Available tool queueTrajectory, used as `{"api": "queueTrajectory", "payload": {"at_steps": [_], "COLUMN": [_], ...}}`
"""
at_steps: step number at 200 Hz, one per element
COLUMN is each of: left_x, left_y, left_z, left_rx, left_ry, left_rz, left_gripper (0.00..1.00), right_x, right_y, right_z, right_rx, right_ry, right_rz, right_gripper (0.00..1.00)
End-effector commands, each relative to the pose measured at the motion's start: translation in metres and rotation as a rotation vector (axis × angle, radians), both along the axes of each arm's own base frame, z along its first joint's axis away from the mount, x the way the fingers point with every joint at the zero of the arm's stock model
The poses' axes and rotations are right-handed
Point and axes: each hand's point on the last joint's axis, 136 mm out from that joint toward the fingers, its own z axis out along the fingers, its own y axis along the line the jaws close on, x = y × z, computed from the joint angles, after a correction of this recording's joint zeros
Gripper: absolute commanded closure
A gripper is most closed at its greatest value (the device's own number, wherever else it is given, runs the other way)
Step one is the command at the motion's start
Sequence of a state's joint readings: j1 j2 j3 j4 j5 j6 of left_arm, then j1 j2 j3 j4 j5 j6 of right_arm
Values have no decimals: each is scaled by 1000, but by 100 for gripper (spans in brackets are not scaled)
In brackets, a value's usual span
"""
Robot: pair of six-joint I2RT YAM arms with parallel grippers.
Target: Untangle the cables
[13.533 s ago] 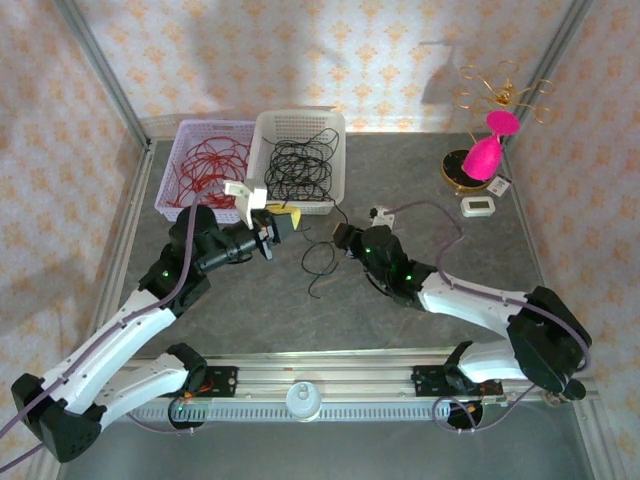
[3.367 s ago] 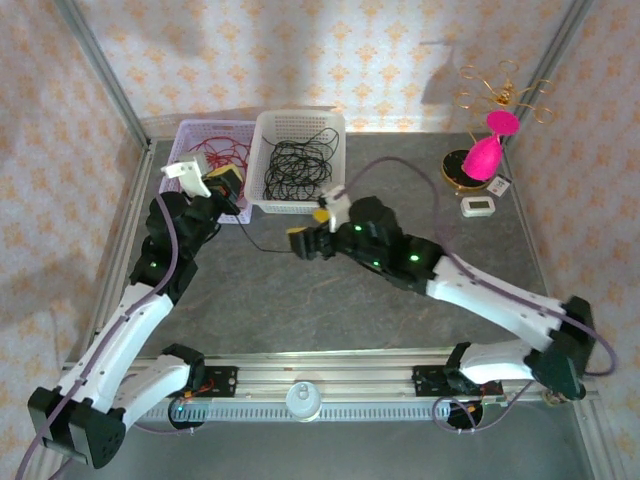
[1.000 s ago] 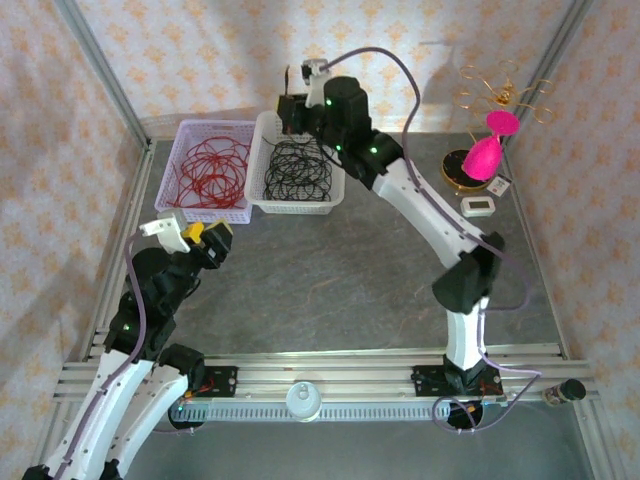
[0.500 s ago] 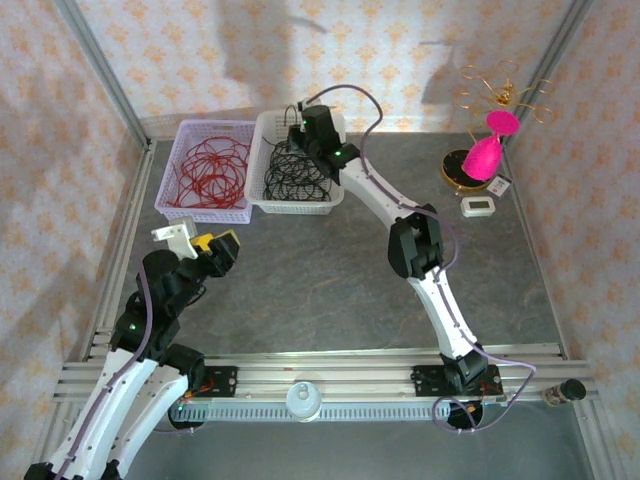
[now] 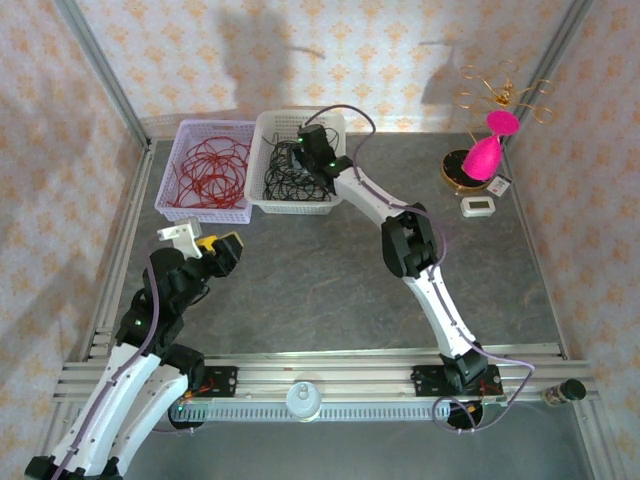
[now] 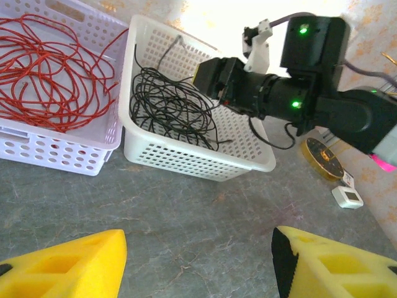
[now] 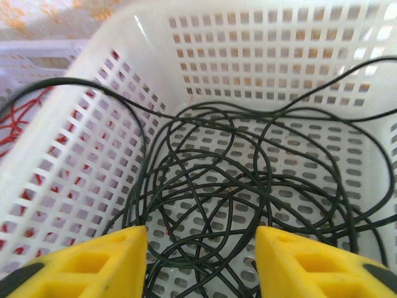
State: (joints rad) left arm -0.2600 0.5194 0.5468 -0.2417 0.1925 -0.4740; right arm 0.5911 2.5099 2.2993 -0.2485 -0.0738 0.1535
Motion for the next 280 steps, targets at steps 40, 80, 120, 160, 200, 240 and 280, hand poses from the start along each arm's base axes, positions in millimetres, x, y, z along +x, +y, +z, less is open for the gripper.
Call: {"api": "queueTrajectory", "payload": {"at_steps": [40,80,120,160,200,240,280], "left_x": [13,22,33,43,49,56,69], "left_y": [-5,-7,-8,0,14,32,57], "left_z": [11,1,-15,-33,-51,-63,-56], "left_rx": [-22,-35,-24,-21,-11,66,212], "left_ry": [-57,-51,-41,-26,-11,-17,-48], "left_rz": [-8,-4,3,66,159,251,382], "left_gripper": [36,36,36,32,32,27,20], "right_x": [-84,-167,-249,-292,-287,-273,-244], "right_y": [-63,-160,-284,-354,-389,-403,-391], "right_z": [182,157,54,34,1,12,-2], "right_rx": [53,-34,-139,-128,-123,-2,1], "right_ry": [-282,-322,-315,-490,-475,-557,-534], "right_rz": [-35,-202,-439,-622,-656,-624,-513], "right_gripper": [41,23,9,3,2,1,3]}}
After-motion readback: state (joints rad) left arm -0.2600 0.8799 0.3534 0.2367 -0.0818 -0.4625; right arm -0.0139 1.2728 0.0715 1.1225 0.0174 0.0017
